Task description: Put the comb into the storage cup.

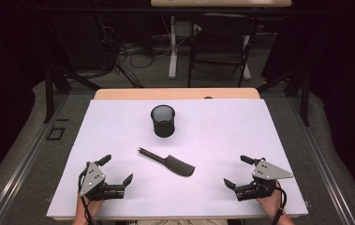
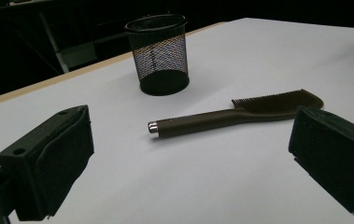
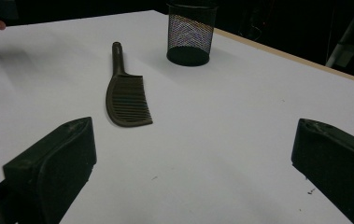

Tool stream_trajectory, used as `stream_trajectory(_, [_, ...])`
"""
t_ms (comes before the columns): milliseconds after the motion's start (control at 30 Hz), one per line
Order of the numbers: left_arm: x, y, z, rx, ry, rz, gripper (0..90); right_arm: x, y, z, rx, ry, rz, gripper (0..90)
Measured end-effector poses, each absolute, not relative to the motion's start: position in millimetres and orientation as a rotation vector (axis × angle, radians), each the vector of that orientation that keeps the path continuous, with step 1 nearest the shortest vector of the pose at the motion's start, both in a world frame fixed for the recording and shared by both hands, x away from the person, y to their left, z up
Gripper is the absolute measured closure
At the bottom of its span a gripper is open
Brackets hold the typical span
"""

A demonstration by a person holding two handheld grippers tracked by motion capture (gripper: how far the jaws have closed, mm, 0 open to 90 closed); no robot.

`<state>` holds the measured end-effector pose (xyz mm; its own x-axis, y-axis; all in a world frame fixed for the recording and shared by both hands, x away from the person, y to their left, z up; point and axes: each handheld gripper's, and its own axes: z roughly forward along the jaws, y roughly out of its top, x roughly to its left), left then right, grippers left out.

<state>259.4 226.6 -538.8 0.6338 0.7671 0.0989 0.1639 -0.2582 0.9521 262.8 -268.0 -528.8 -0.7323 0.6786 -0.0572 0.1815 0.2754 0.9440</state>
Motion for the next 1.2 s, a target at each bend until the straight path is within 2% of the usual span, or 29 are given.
stream_trajectory(433, [267.5, 222.0, -535.2, 1.799, 0.732, 0.712, 0.2, 268.4, -267.2, -531.0, 0.771, 2.127, 1.443, 0.0])
stream_trajectory(1200, [290.4, 215.1, -528.8, 1.842, 0.788, 0.671, 0.2, 271.7, -262.6, -532.4, 0.764, 2.15, 1.429, 0.0])
